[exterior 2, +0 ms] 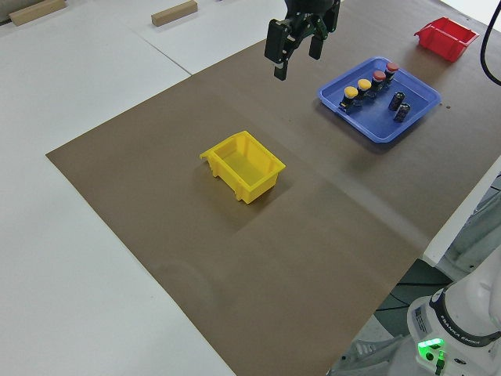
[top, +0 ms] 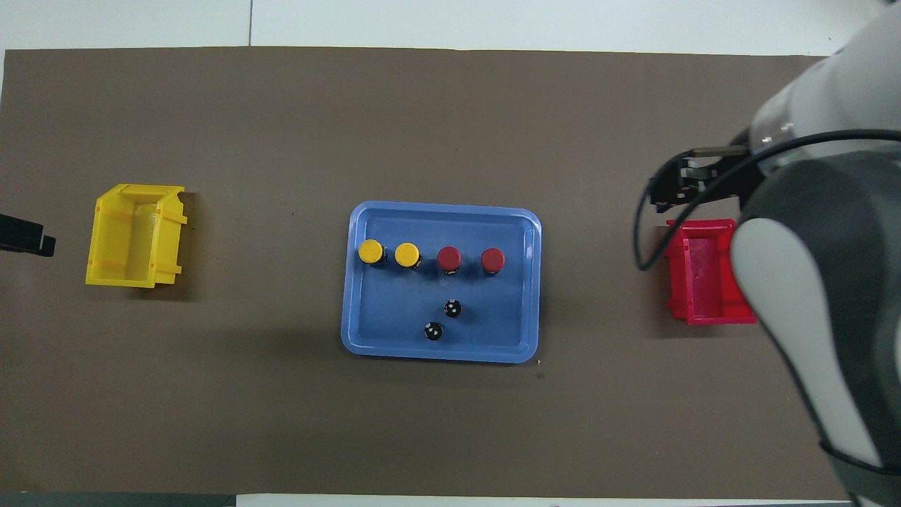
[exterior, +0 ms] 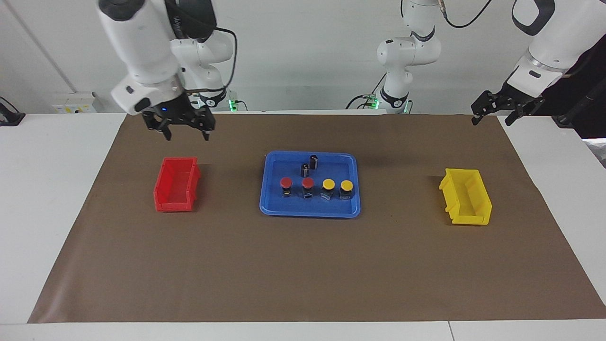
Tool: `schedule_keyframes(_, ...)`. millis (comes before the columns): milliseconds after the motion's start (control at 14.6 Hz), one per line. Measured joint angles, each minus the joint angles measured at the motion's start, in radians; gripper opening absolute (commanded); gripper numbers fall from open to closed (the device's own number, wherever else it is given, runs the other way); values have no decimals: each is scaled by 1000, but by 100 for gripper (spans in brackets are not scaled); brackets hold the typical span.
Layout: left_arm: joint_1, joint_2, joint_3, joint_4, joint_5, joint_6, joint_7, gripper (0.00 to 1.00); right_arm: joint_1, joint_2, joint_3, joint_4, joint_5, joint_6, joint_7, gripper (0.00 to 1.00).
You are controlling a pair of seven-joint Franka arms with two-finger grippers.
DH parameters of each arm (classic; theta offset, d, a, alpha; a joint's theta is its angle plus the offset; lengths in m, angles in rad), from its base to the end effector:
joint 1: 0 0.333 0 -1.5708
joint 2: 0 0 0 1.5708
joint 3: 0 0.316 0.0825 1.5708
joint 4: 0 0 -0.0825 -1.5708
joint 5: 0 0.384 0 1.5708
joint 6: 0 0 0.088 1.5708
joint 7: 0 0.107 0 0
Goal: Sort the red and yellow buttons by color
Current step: 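Reach the right gripper to the red button nearest the red bin and grasp it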
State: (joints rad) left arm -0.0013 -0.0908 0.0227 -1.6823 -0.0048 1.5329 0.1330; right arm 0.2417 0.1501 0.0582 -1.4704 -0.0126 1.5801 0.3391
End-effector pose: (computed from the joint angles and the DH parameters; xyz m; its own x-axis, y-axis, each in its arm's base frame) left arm 0.5206 0.0112 0.6177 0.9921 -0.1118 -0.0572 -0.1111 -0.9937 0.0146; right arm 0.5744 0.1735 0.5861 0.9985 -0.0396 -0.0366 -0.0390 -0.9991 0.0170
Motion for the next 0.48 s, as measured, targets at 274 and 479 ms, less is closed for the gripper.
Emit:
schedule_keyframes(274,0,0,0,0,0,-1,0,100,144,87,3,-67,-2,207,165,100)
schedule_keyframes(479,0,0,0,0,0,-1,0,100,163,82,3,-224,-2,390,169,100)
